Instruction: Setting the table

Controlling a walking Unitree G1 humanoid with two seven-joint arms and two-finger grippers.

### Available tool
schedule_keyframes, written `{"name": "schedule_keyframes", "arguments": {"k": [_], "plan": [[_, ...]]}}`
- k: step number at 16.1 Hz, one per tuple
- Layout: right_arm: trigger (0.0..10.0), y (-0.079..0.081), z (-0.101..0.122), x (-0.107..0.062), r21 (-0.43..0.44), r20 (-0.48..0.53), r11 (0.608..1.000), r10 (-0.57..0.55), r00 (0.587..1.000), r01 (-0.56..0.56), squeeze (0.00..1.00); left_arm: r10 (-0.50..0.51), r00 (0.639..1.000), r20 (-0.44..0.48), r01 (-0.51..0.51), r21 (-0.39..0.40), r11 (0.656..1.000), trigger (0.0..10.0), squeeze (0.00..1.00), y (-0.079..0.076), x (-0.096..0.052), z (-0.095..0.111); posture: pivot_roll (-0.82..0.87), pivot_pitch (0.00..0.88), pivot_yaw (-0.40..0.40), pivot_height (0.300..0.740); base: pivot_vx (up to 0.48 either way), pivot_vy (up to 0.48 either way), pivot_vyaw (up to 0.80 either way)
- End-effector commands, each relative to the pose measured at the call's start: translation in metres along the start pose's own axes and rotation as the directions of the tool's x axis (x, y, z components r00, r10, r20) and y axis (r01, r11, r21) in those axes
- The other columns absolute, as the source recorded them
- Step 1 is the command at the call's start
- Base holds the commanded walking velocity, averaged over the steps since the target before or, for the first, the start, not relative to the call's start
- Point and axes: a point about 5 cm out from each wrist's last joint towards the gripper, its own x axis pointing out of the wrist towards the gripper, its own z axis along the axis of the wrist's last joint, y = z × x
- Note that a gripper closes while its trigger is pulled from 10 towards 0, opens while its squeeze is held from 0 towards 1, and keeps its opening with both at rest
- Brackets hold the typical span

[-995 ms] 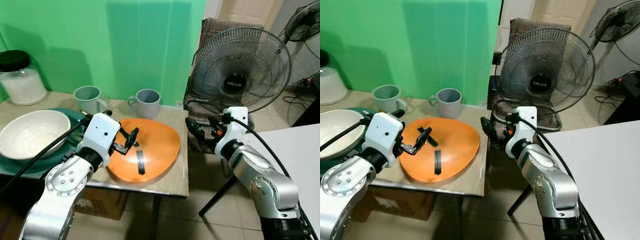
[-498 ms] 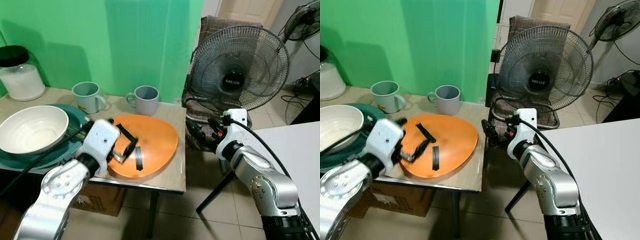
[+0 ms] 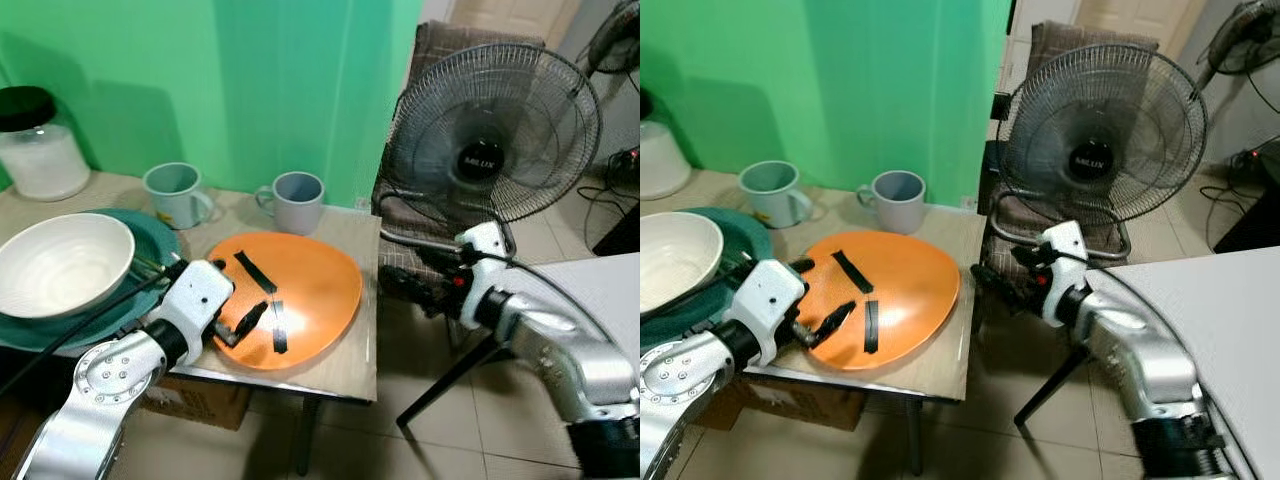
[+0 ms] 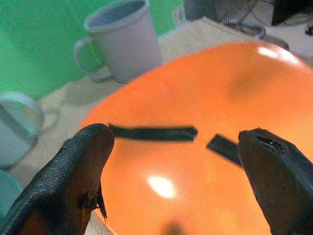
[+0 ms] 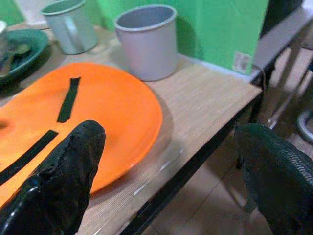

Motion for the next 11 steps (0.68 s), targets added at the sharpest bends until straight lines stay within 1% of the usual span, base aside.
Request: {"name": "schedule_keyframes", "arguments": {"k": [1,2,3,4,5,6,8,11], "plan": [[10.0,-0.001,0.002,0.001,-0.025,-0.007,0.999,0.023,1.000,-0.023,1.00,-0.022,1.000,-0.007,0.022,0.019,1.000,10.0,0.00,-0.002,0.001,-0.002,0.00,0.019,-0.075,0.740,0.000,0.000,0.00],[10.0,-0.001,0.001,0.001,-0.029,-0.023,0.998,0.057,0.998,-0.058,0.92,-0.029,0.999,-0.035,0.030,0.035,0.999,10.0,0.00,0.000,0.001,-0.010,0.00,0.018,-0.077,0.740,0.000,0.000,0.00],[10.0,0.001,0.000,0.000,-0.026,-0.031,0.996,0.088,0.996,-0.088,0.00,-0.024,0.999,-0.047,0.027,0.043,0.999,10.0,0.00,0.001,-0.001,-0.012,0.00,0.018,-0.077,0.740,0.000,0.000,0.00],[10.0,0.005,-0.001,-0.002,-0.023,-0.044,0.989,0.144,0.989,-0.145,0.00,-0.016,0.998,-0.055,0.019,0.049,0.999,10.0,0.00,0.003,-0.004,-0.015,0.00,0.018,-0.077,0.740,0.000,0.000,0.00],[10.0,0.006,-0.006,-0.003,-0.021,-0.070,0.983,0.181,0.981,-0.183,0.00,0.002,0.999,-0.033,-0.001,0.027,1.000,10.0,0.00,0.004,-0.011,-0.013,-0.01,0.019,-0.078,0.740,0.000,0.000,0.00],[10.0,0.006,-0.006,-0.003,-0.021,-0.074,0.982,0.185,0.980,-0.187,0.00,0.004,1.000,-0.028,-0.004,0.023,1.000,10.0,0.00,0.004,-0.012,-0.012,-0.01,0.019,-0.078,0.740,0.000,0.000,0.00],[10.0,0.003,-0.009,0.001,-0.015,-0.086,0.982,0.188,0.978,-0.190,0.00,-0.012,1.000,0.001,0.012,-0.001,1.000,10.0,0.00,-0.002,-0.014,-0.012,0.00,0.026,-0.093,0.740,0.000,0.000,0.00],[10.0,0.003,-0.010,0.008,-0.015,-0.100,0.977,0.209,0.973,-0.211,0.00,-0.019,1.000,-0.006,0.019,0.002,1.000,10.0,0.00,-0.006,-0.019,-0.013,0.00,0.028,-0.096,0.740,0.000,0.000,0.00]]}}
